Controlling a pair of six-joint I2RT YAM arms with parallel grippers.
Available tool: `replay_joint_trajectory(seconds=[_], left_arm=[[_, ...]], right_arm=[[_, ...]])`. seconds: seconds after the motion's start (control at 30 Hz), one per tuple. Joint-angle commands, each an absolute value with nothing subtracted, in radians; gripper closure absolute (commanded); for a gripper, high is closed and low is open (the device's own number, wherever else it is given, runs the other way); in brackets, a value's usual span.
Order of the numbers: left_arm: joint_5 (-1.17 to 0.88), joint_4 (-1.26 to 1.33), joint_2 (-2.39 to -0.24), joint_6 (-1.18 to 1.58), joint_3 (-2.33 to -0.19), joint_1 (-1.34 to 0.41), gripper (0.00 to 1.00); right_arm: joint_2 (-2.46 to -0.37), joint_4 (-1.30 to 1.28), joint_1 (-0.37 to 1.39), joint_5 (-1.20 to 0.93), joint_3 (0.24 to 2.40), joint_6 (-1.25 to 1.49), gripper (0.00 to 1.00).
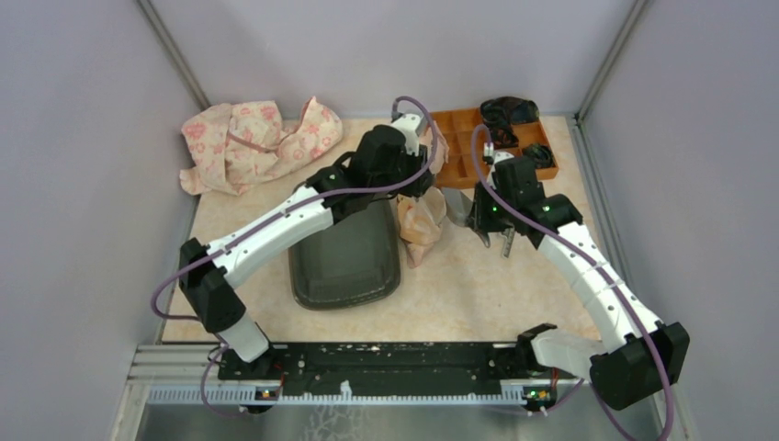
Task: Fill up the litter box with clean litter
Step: Open the cat litter bag at the center of the board.
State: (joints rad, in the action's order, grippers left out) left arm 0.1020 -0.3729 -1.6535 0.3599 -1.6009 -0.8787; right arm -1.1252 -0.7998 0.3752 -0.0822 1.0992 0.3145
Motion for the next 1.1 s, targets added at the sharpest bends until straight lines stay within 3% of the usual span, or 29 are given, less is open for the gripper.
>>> replay_joint_trajectory(seconds=[0.0, 0.07, 0.17, 0.53, 1.07], left_arm=[[0.116, -0.413, -1.675, 0.345, -1.637, -0.879, 0.73], [0.133, -0.445, -1.685, 0.341, -1.667, -0.894, 0.80], [0.192, -0.508, -1.716, 0.325, -1.731, -0.938, 0.85], [0.432, -0.766, -1.867, 0.325, -1.960, -1.034, 0.85], [0.519, -0.804, -1.882, 0.352, -1.942, -1.045, 0.85]], right_arm=[[-1.090, -0.734, 0.367, -0.096, 1.093, 0.307, 1.00], [-1.094, -0.724, 0.366, -0.097, 1.083, 0.308, 1.00], [-1.102, -0.710, 0.366, -0.100, 1.071, 0.311, 1.00], [-1.101, -0.690, 0.362, -0.111, 1.049, 0.313, 1.00], [-1.091, -0.688, 0.362, -0.123, 1.045, 0.313, 1.00]])
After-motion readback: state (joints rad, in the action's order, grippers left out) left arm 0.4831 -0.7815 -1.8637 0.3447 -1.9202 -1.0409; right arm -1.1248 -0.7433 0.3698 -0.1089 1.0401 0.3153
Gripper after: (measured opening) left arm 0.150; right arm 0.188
